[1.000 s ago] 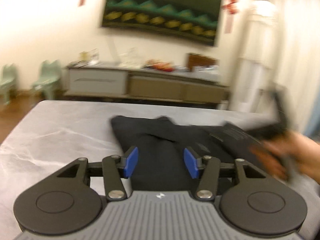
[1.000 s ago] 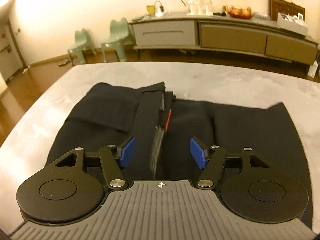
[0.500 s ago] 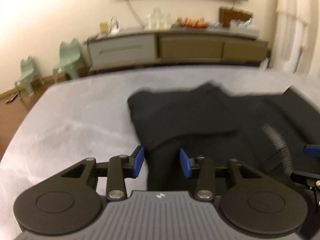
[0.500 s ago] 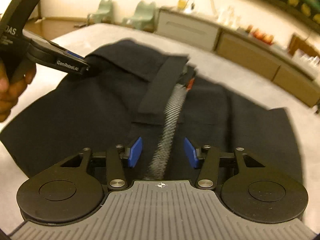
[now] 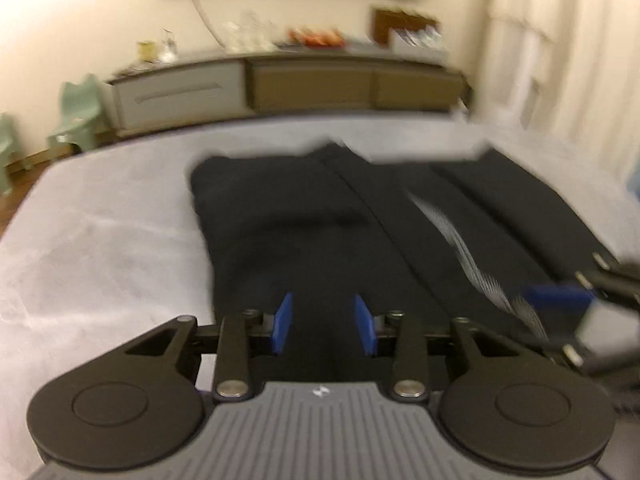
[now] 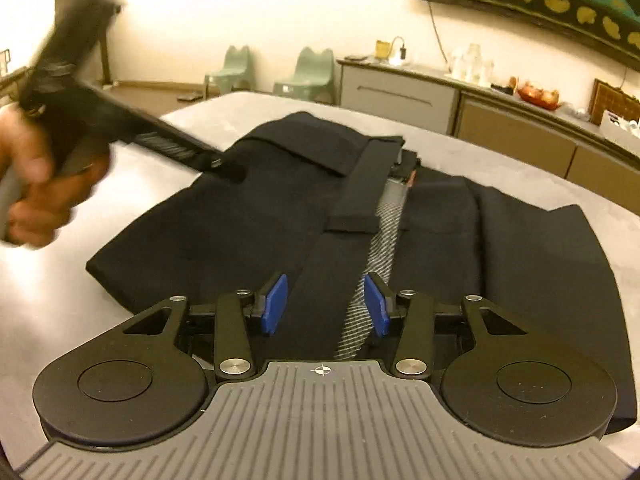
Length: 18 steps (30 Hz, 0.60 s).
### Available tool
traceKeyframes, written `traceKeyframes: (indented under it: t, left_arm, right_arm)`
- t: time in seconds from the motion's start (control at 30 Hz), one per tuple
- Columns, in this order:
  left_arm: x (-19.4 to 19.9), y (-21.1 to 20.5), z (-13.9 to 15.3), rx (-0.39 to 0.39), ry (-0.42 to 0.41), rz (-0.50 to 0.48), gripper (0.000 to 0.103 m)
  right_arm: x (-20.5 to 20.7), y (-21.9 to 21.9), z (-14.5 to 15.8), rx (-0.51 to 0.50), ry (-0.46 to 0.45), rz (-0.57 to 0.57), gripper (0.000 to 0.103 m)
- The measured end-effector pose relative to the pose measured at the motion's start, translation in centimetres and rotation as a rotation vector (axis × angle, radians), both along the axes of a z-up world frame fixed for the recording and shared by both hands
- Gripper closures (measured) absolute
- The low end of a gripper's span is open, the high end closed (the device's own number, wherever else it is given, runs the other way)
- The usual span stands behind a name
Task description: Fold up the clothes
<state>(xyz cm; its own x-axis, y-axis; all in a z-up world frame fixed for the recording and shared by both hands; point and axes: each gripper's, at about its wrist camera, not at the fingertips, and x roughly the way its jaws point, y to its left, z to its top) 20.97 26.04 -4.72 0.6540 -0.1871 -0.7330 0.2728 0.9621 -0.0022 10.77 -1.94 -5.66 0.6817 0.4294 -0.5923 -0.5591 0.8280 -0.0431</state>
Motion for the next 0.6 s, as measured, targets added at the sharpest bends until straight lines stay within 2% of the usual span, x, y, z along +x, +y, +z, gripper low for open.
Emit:
traceKeyframes:
  t: [0.07,0.1,0.2,0.27,0.33,0.4,0.47,0.5,0.53,0.6]
  left_arm:
    - [-0.8,-0.7,-2.0,0.095,0.053,-0.012,0.066]
    - [-1.4,-0.8,-2.2,0.122,0.024,-0.016,0.065]
    - [-1.8,-0.5,-2.2,0.192,0.026,0.023,0.065]
    - [-1.7,-0.2,-1.9,0.198,0.041,0.056,0.066]
    - [-1.6,-0.6,-0.1,0.156,0.008,0.068,0.068]
    - [-1.3,-1.8,2.3,0.070,-0.038,0.059,0.066]
    - [-0.5,-4.3,4.5,-0.015,-0.063,0.025,0.051]
    - [0.2,-6.3,5.2,-0.036,-0.059,-0.005,0.047]
    - [1.3,-8.7,5.8,-0.044,-0.051,-0.031,0.041]
    - [3.4,-13.5,7.0,-0.060,-0.034,-0.085,0.025]
  right_arm:
    - [0.4,-0.3,-0.9,-0.011,0.024,0.019,0.051]
    - [0.6,-0.5,-0.9,-0.018,0.038,0.036,0.050]
    - [2.2,-2.7,0.9,-0.002,0.086,0.046,0.045]
    - [2.8,-6.6,2.7,0.021,0.053,-0.060,0.022]
    - [4.3,-11.1,3.5,0.020,0.026,-0.211,0.016]
    - [5.7,-15.3,2.8,0.042,0.054,-0.354,0.015]
    - [7.0,-19.0,1.6,0.073,0.102,-0.473,0.015]
    - [7.5,-19.8,0.8,0.089,0.131,-0.494,0.016]
    - [8.1,-20.3,-0.1,0.103,0.160,-0.506,0.019]
    - [8.6,-20.5,-1.1,0.138,0.181,-0.469,0.034]
